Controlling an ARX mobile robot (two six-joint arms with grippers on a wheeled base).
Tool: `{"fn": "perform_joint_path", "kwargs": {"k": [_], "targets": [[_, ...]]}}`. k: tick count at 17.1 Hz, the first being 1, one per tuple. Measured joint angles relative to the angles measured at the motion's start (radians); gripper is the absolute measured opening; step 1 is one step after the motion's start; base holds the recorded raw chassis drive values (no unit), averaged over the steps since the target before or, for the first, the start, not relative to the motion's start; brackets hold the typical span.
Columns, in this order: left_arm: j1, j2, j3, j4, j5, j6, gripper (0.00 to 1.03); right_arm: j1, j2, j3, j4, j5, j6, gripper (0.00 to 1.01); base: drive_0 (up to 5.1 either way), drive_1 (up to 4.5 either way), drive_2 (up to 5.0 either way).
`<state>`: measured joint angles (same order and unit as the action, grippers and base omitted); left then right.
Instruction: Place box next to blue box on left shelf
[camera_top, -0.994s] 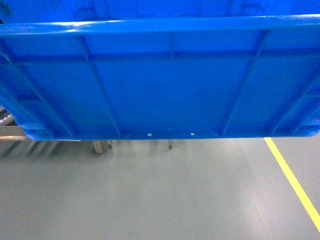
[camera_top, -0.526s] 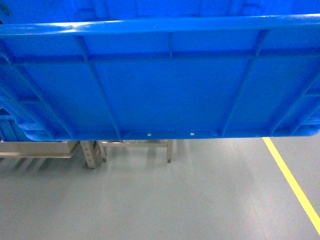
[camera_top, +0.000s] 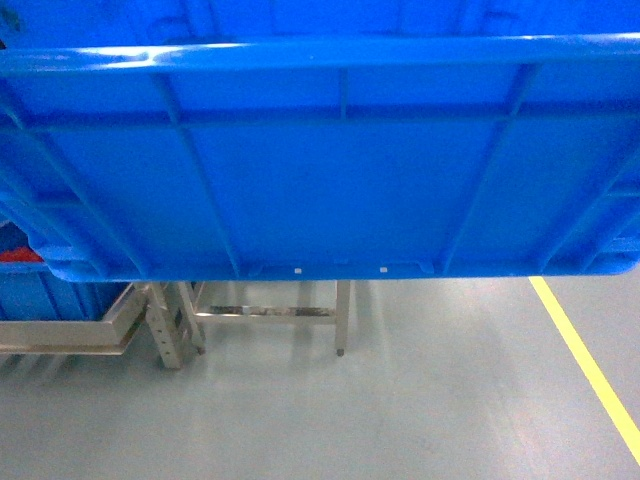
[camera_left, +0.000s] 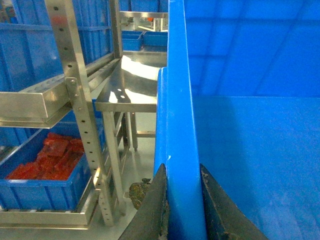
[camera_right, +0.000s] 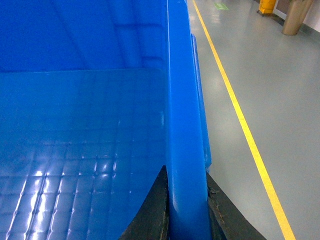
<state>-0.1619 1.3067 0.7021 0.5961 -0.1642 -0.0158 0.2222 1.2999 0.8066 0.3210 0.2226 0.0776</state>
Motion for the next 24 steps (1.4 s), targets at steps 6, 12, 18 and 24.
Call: {"fn": "perform_joint_path", "kwargs": {"k": [6,12,18,24], "targets": [[-0.002,0.0,0.0,0.003,0.0,-0.001,0.09,-0.001,-0.005,0.0,0.005,0.001,-0.001,0.09,-4.9,2.53,2.5],[-0.001,0.0,0.0,0.002,0.0,0.0,0.09,0.0,-0.005,0.0,0.001,0.001,0.0,0.09,-5.0,2.48,2.5],[-0.001,0.0,0.0,0.004,0.0,0.0,0.09,0.0,-0.005,0.0,0.003,0.001,0.0,0.09,-5.0,2.44,2.4],[-0.001,0.0,0.0,0.008,0.0,-0.001,0.09,0.0,-0.006,0.0,0.004,0.002,0.0,0.09,-4.8,1.34,3.4]]}}
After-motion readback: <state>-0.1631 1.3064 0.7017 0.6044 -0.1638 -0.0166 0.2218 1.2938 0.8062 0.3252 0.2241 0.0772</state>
